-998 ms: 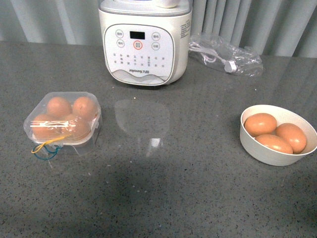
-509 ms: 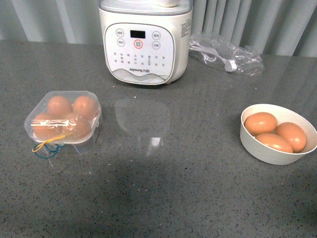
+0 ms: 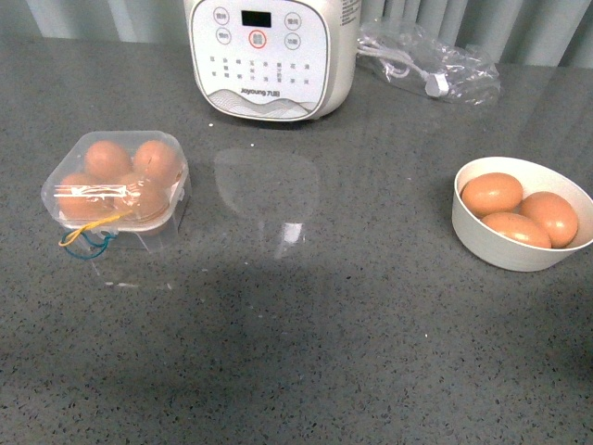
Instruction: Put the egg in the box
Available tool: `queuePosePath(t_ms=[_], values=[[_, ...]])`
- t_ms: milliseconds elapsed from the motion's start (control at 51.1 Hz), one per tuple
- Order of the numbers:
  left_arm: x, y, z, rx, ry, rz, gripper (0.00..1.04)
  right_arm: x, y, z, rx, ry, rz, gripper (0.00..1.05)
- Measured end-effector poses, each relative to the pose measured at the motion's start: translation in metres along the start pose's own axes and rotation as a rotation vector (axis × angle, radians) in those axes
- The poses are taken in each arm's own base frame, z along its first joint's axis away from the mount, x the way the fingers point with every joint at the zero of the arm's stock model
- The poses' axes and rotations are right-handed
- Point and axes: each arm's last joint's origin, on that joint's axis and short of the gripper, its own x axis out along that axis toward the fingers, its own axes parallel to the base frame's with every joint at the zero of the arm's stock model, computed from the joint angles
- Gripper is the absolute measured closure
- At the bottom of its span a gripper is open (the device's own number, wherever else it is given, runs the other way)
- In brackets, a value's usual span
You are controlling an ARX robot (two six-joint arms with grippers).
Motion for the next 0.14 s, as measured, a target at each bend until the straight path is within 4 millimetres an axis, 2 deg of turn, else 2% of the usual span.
queuePosePath(t_ms=[137], values=[[0.0000,0.0000,0.0000,0.000,0.000,0.000,0.07,0.0000,0.0000,0.0000,0.000,0.000,0.000,0.07]])
